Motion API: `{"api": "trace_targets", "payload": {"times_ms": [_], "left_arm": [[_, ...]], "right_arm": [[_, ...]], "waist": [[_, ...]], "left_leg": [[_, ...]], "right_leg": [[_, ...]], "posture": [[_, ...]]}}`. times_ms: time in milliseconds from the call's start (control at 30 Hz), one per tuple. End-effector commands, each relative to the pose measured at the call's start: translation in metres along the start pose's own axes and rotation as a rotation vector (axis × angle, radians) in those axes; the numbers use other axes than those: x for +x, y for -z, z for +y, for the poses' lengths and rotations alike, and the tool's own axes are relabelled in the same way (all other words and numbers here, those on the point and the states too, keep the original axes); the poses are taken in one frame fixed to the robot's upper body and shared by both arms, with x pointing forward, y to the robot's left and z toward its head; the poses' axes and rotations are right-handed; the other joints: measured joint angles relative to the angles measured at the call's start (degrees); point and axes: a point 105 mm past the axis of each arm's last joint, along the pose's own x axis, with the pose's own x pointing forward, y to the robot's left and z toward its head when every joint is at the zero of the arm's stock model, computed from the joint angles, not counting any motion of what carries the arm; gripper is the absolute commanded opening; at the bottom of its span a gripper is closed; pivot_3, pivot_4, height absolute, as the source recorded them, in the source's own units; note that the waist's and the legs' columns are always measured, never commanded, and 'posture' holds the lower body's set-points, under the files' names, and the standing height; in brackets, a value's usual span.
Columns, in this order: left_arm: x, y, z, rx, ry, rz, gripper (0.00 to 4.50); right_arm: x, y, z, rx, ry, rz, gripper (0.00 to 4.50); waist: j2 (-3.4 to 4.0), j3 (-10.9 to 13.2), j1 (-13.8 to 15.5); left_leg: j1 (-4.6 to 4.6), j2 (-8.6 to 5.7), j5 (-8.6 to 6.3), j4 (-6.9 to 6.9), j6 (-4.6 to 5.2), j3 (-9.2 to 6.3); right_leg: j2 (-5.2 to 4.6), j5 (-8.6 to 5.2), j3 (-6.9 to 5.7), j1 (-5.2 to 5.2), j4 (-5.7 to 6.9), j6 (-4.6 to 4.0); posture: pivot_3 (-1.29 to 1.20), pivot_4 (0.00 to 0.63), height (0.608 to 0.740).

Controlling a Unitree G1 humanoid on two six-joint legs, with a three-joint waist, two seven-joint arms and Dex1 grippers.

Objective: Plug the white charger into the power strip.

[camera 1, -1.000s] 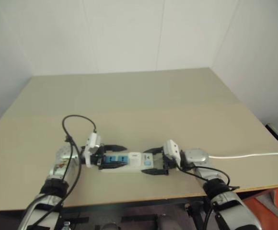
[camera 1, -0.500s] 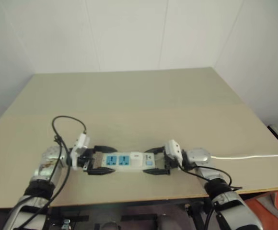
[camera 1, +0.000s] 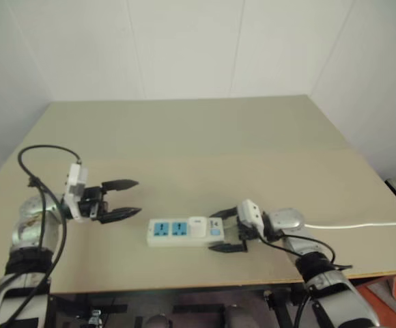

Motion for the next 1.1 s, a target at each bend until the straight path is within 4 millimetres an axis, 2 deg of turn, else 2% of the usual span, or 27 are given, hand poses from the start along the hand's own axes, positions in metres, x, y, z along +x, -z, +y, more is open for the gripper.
{"api": "trace_targets", "payload": {"times_ms": [33,233,400,867,1100], "left_arm": [[-0.008,-0.013,-0.003,0.040,-0.016,-0.018,4.50],[-0.026,-0.015,-0.010,0.023,-0.035,0.012,4.50],[-0.039,-0.013,-0.014,0.025,-0.071,0.045,4.50],[-0.035,-0.007,-0.016,0.093,-0.103,0.084,4.50],[-0.034,-0.004,-0.015,0.058,-0.097,0.099,4.50]], "right_arm": [[-0.025,-0.027,-0.011,-0.081,0.052,-0.035,4.47],[-0.071,-0.061,-0.009,-0.164,0.041,0.036,4.47],[-0.091,-0.065,-0.002,-0.199,0.035,0.117,4.47],[-0.110,-0.061,0.006,-0.187,0.096,0.161,4.47],[-0.113,-0.058,0.014,-0.150,0.127,0.179,4.47]], "waist": [[0.01,0.0,0.0],[0.00,0.1,0.1],[-0.02,0.1,0.3],[-0.04,0.1,1.3],[-0.04,0.1,1.3]], "left_leg": [[-0.11,-0.03,0.00,0.00,0.00,0.01],[-0.37,-0.08,0.01,0.04,-0.02,0.01],[-0.36,-0.08,0.01,0.03,-0.02,0.05],[-0.42,-0.11,0.01,0.04,-0.02,0.09],[-0.42,-0.11,0.01,0.04,-0.02,0.09]], "right_leg": [[-0.05,0.00,0.00,-0.14,0.03,0.00],[-0.12,0.00,-0.02,-0.38,0.05,0.00],[-0.14,0.00,-0.03,-0.34,0.00,0.01],[-0.21,0.00,-0.05,-0.35,-0.04,0.01],[-0.20,0.00,-0.07,-0.34,-0.05,0.01]], "posture": [[0.00,0.150,0.740],[0.00,0.150,0.740],[0.00,0.150,0.740],[0.00,0.150,0.740],[0.00,0.150,0.740]]}}
